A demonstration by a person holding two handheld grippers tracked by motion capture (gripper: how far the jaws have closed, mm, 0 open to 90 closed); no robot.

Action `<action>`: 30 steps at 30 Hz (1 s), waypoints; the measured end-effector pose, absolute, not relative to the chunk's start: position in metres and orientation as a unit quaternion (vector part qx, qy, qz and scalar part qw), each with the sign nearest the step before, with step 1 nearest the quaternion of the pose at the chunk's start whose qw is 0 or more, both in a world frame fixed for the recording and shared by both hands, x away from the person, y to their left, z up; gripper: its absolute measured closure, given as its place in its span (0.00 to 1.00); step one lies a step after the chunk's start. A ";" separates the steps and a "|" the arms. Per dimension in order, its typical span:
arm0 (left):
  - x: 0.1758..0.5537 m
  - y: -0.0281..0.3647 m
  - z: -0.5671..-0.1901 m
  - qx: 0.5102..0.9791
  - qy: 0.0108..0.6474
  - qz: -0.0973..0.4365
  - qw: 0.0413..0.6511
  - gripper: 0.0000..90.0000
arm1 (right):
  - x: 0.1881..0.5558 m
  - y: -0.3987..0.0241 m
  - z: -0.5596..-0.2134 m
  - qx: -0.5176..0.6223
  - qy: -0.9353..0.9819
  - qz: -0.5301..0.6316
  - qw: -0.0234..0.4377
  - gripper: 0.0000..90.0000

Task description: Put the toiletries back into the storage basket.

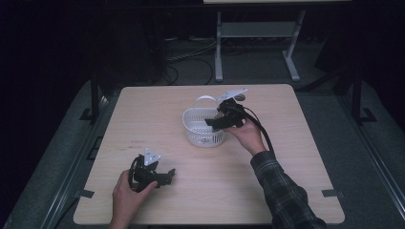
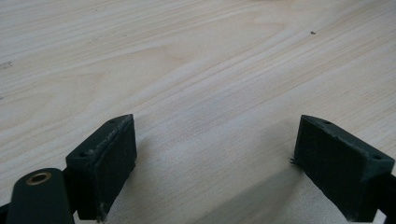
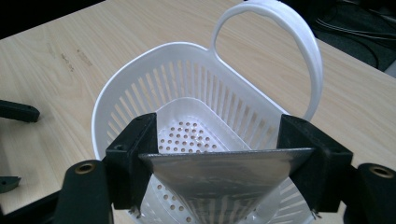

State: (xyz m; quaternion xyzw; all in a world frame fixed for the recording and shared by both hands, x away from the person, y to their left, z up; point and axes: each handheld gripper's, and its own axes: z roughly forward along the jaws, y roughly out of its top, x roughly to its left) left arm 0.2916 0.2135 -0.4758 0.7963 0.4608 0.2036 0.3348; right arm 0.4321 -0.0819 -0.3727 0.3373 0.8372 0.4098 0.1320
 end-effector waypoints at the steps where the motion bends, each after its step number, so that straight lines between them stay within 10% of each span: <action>1: 0.292 0.214 -0.476 0.797 0.460 0.204 0.335 0.13 | 0.432 -0.082 -0.373 0.337 0.837 0.410 0.132 0.33; 30: 0.291 0.214 -0.476 0.796 0.461 0.205 0.335 0.14 | 0.418 -0.106 -0.360 0.359 0.823 0.417 0.140 0.10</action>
